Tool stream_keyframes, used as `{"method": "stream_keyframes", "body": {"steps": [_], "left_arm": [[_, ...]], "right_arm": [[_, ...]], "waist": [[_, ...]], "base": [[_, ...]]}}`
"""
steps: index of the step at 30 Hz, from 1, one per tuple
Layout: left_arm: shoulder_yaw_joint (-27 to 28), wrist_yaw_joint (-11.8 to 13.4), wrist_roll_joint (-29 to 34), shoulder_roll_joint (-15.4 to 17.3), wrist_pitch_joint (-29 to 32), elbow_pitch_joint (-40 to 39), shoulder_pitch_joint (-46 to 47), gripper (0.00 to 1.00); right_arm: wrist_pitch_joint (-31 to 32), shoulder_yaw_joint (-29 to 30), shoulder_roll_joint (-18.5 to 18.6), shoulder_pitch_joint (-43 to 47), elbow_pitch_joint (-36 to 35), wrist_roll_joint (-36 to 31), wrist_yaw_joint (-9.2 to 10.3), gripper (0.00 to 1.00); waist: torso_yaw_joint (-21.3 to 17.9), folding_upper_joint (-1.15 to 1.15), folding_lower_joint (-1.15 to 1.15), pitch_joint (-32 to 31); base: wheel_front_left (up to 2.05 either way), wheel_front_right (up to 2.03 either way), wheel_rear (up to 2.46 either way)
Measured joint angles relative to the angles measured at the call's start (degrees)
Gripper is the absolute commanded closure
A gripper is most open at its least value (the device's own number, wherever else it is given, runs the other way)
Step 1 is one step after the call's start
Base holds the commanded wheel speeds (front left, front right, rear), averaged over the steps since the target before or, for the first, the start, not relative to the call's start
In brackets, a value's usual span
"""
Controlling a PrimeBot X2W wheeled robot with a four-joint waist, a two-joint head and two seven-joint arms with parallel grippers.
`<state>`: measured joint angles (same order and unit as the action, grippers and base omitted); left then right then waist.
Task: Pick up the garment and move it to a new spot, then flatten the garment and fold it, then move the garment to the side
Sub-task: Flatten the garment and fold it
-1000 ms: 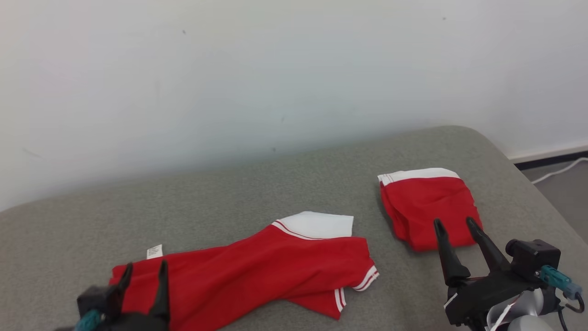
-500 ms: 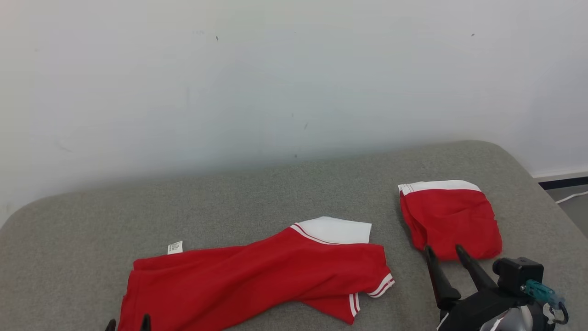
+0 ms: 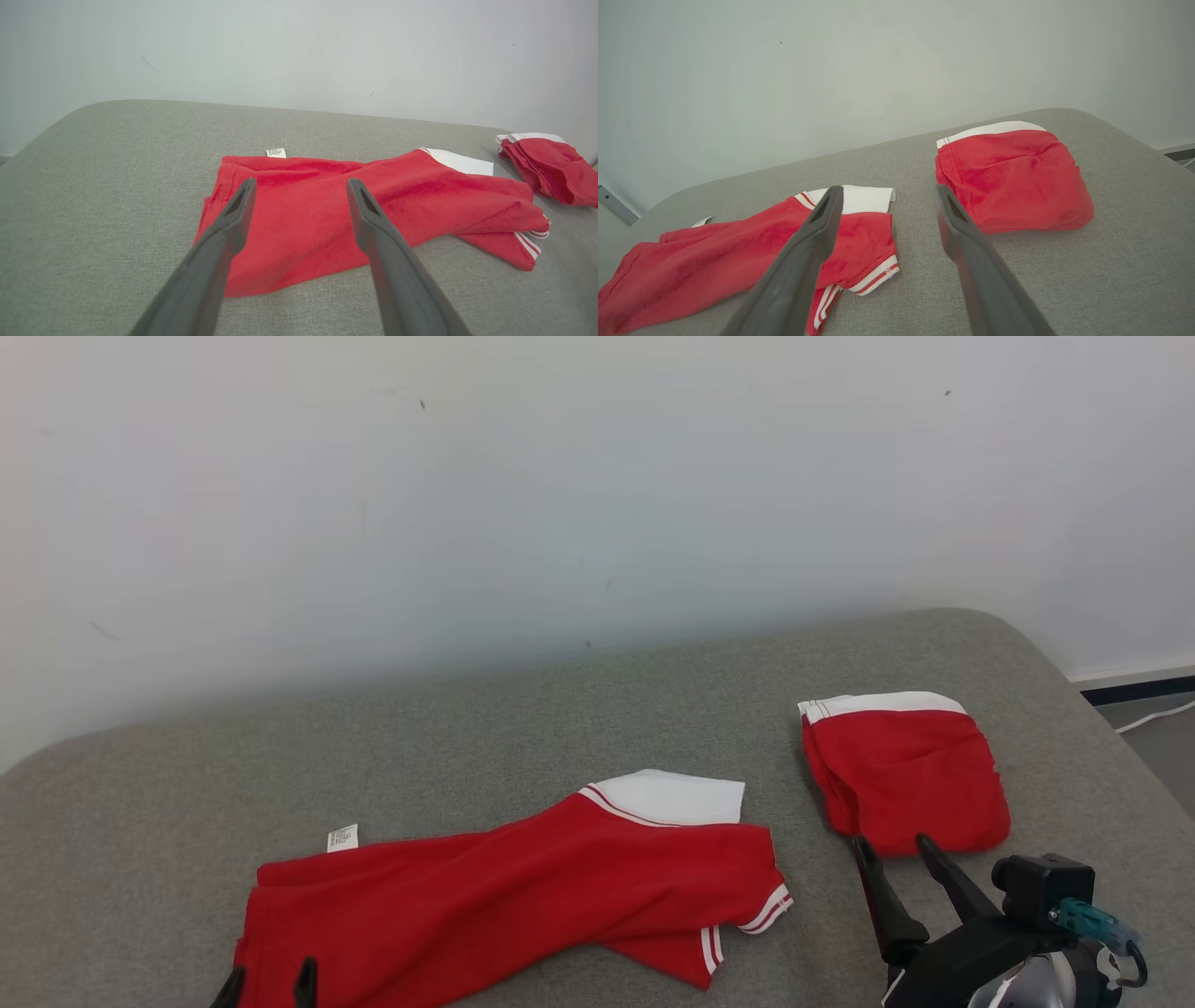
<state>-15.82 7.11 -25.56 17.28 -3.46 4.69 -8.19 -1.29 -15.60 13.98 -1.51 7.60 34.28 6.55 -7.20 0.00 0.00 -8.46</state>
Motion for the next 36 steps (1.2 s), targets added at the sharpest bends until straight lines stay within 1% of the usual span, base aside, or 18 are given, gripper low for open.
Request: {"method": "stream_keyframes", "body": {"steps": [5, 10, 12, 15, 17, 21, 25, 26, 30, 33, 34, 36], "left_arm": [[0.5, 0.0, 0.9, 0.0, 2.4, -2.1, -0.7, 0.0], [2.0, 0.0, 0.9, -1.8, 5.9, -2.0, -0.2, 0.0], [2.0, 0.0, 1.1, -2.3, 7.7, -1.7, 2.0, 0.0], [1.5, 0.0, 3.1, -2.3, 10.7, -0.9, 7.4, 0.0], [1.5, 0.0, 3.6, -2.2, 13.4, 0.9, 11.9, 0.0], [1.6, 0.0, 4.0, -2.3, 19.4, 5.9, 20.1, 0.0], [0.7, 0.0, 6.9, -1.8, 25.3, 11.5, 27.5, 0.0], [0.6, 0.0, 9.3, -1.2, 28.9, 15.2, 33.0, 0.0], [-0.4, 0.0, 10.8, -0.7, 33.3, 19.6, 38.4, 0.0], [-1.9, 0.0, 11.0, -1.4, 35.6, 21.8, 41.5, 0.0], [-2.2, 0.0, 11.3, -2.4, 37.0, 23.2, 43.4, 0.0], [-2.6, 0.0, 11.4, -3.3, 37.8, 24.8, 45.4, 0.0]], "right_arm": [[0.5, -0.1, 0.0, 0.0, -0.7, 0.0, 0.01, 0.0], [2.7, -0.6, 0.3, -1.1, -0.5, 0.0, 0.02, 0.0], [4.1, -1.1, 0.5, -2.3, -0.5, 0.0, 0.01, 0.0], [6.7, -2.1, 0.9, -5.1, 0.1, -0.1, -0.16, 0.0], [9.0, -2.5, 0.9, -7.9, 1.0, 0.3, -0.82, 0.0], [15.3, -3.6, 1.5, -13.4, 3.8, 1.7, -1.98, 0.0], [21.0, -4.2, 2.7, -18.8, 6.8, 2.8, -2.9, 0.0], [24.2, -4.2, 2.7, -24.2, 8.8, 3.5, -3.07, 0.0], [28.3, -4.5, 2.8, -29.3, 11.4, 3.9, -3.59, 0.0], [30.6, -4.9, 3.3, -31.6, 13.1, 3.9, -3.79, 0.0], [31.7, -5.2, 3.9, -32.9, 14.2, 3.7, -3.9, 0.0], [32.4, -5.2, 4.1, -34.1, 15.1, 3.5, -4.03, 0.0]], "waist": [[-0.3, 0.0, 0.0, 0.5], [-0.3, 0.0, 0.0, 1.9], [-0.2, 0.0, 0.0, 2.7], [0.1, 0.0, 0.0, 4.0], [0.4, 0.0, 0.0, 5.0], [1.0, 0.0, 0.01, 7.3], [1.5, 0.01, 0.01, 10.1], [2.0, 0.01, 0.02, 12.4], [2.5, 0.01, 0.02, 15.6], [2.9, 0.01, 0.02, 18.0], [3.2, 0.01, 0.02, 19.7], [3.6, 0.01, 0.02, 21.2]], "base": [[0.0, 0.0, 0.0], [0.0, 0.0, 0.0], [0.0, 0.0, 0.0], [0.0, 0.0, 0.0], [0.0, 0.0, 0.0], [0.0, 0.0, 0.0], [0.0, 0.0, 0.0], [0.0, 0.0, 0.0], [0.0, 0.0, 0.0], [0.0, 0.0, 0.0], [0.0, 0.0, 0.0], [0.0, 0.0, 0.0]]}}
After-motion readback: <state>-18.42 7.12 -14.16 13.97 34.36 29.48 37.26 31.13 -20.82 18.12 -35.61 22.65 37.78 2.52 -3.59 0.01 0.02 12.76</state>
